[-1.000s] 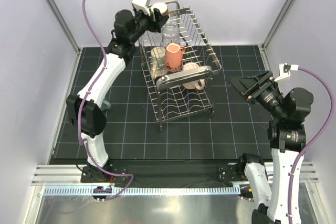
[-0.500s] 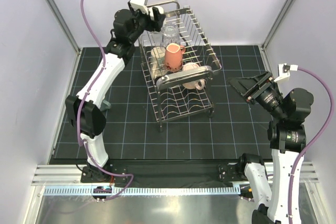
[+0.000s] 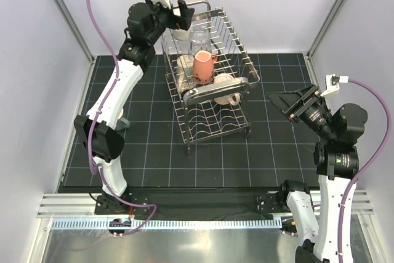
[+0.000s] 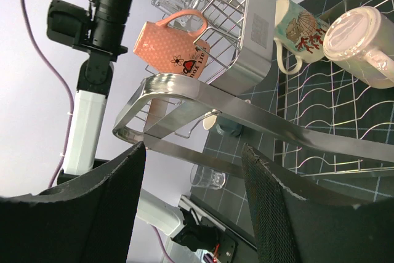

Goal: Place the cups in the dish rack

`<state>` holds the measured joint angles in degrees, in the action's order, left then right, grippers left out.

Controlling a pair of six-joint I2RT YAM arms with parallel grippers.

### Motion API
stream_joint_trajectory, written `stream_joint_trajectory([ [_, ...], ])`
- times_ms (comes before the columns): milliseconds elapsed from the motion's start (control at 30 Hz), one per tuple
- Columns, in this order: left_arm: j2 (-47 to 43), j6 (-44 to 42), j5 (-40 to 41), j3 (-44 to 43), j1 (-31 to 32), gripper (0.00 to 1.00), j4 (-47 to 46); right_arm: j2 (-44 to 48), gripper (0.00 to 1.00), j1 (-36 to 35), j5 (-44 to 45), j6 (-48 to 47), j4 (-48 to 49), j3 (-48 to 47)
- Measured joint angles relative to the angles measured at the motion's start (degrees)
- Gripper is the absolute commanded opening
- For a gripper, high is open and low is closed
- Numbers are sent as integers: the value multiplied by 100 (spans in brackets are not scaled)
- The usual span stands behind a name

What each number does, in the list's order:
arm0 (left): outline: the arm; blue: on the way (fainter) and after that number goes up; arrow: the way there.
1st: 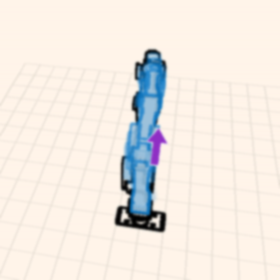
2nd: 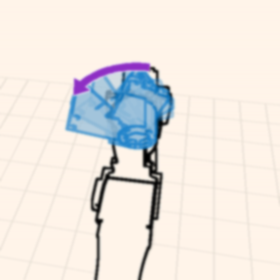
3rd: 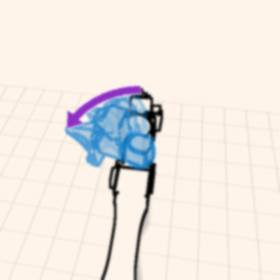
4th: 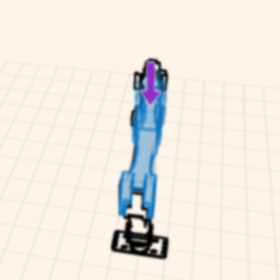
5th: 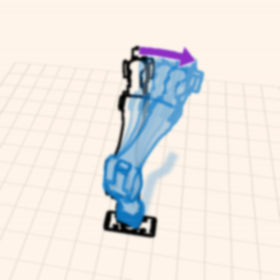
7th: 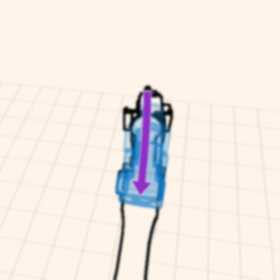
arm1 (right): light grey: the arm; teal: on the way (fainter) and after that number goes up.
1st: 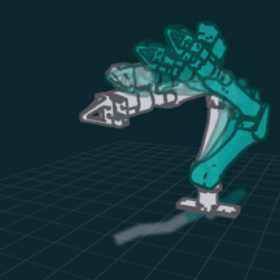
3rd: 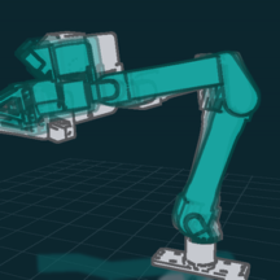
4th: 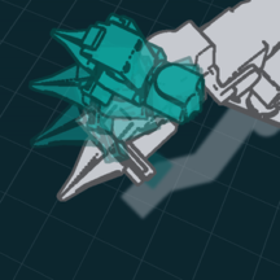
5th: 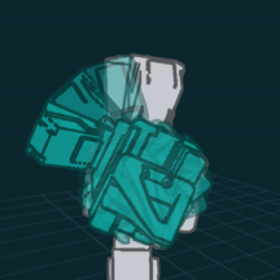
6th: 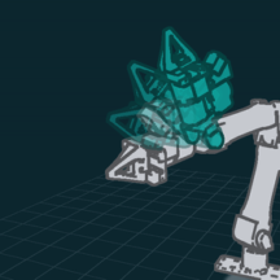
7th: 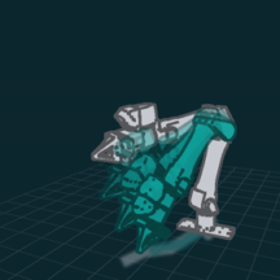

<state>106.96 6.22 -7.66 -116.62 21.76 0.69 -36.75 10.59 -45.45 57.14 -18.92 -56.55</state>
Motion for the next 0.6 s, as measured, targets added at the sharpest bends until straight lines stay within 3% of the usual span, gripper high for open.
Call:
stream_joint_trajectory([
  [300,-330,87,501,-439,-17,92,260,-221,65,-48,7,-485,-155,-28],
  [600,-1499,164,1469,-98,-330,93,1335,-796,65,-79,739,-1729,-1414,-769],
])
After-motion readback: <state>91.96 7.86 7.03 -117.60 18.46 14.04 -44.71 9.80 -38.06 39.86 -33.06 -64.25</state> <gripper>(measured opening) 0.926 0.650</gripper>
